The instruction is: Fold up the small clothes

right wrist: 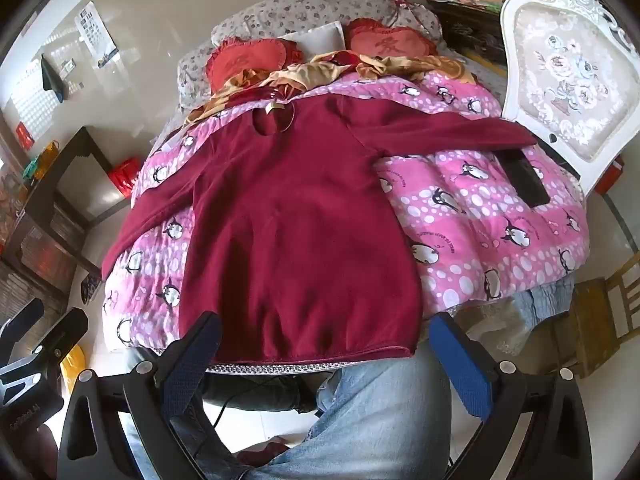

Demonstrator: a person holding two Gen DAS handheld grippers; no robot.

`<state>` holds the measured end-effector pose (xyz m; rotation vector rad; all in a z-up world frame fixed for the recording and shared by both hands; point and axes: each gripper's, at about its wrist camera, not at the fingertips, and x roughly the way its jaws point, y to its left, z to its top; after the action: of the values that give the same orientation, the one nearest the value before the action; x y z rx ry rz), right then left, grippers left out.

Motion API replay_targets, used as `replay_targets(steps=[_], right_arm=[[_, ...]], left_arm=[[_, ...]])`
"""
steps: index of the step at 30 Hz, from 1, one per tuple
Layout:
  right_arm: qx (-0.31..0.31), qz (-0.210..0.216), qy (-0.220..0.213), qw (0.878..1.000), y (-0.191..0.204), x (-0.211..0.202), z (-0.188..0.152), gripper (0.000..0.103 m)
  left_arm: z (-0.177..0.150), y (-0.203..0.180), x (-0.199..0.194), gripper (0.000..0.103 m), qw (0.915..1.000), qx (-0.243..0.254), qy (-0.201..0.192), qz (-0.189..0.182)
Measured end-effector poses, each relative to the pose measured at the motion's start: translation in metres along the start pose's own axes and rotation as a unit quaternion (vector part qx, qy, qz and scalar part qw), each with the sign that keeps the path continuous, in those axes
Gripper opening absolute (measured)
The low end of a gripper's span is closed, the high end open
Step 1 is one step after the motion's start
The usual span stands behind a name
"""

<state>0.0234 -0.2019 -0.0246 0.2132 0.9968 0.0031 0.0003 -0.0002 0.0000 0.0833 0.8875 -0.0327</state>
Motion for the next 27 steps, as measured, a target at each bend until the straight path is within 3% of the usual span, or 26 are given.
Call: replay_targets(steps=[27], right_arm=[[-0.027,-0.006,-0.002,1.0,0.013,-0.007,0.001,0.103]], left_arm=[[-0.005,0.006,0.001,0.102,1.0,-0.003,0.001,0.001]])
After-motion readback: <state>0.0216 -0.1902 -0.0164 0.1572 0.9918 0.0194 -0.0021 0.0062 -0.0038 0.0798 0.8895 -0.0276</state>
